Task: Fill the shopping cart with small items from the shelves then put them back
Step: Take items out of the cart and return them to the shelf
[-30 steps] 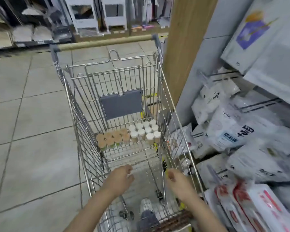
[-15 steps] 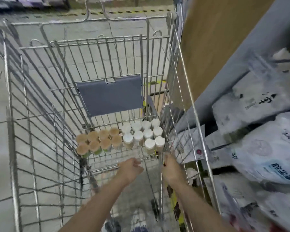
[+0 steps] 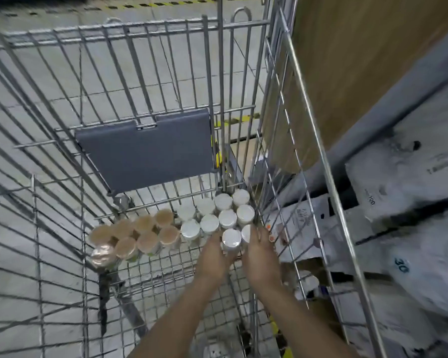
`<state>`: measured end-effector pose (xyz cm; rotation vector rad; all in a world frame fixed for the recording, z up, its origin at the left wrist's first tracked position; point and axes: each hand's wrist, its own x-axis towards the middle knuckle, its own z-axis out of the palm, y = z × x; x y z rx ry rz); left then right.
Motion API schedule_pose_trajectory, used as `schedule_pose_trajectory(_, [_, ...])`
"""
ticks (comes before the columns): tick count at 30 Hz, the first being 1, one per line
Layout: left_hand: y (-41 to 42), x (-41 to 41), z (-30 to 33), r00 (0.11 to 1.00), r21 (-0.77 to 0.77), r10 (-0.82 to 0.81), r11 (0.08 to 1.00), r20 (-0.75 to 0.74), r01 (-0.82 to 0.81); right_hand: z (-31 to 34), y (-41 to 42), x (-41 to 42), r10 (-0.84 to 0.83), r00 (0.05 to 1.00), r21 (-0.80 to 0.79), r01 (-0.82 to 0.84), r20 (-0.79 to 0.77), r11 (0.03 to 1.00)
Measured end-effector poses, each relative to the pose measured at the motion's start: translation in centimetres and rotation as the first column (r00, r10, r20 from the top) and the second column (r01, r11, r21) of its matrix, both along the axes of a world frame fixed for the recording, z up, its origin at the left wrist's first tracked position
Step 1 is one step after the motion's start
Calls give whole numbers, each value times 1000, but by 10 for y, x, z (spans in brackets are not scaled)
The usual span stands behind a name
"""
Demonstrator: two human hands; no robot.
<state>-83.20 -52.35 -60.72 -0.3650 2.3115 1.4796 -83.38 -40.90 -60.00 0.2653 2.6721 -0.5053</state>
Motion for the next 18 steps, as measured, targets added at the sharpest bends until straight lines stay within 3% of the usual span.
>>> schedule_pose_trajectory(5, [-3,0,-4,996,-69,22,997,-82,-27,-6,-4,1,3,999,114,2,-44,993])
schedule_pose_trajectory(9, [-9,6,-12,995,-106,22,994,-101,-33,-14,-4,3,-9,996,103,18,-87,995])
schedule_pose_trajectory(14, [-22,23,-7,986,-111,101,987,-130,-115,-12,-1,14,-64,991,-29,61,-121,998])
schedule_pose_trajectory(18, [-42,38,15,972,-64,201,976,-122,-210,11,-8,34,-252,955,-207,218,-156,954])
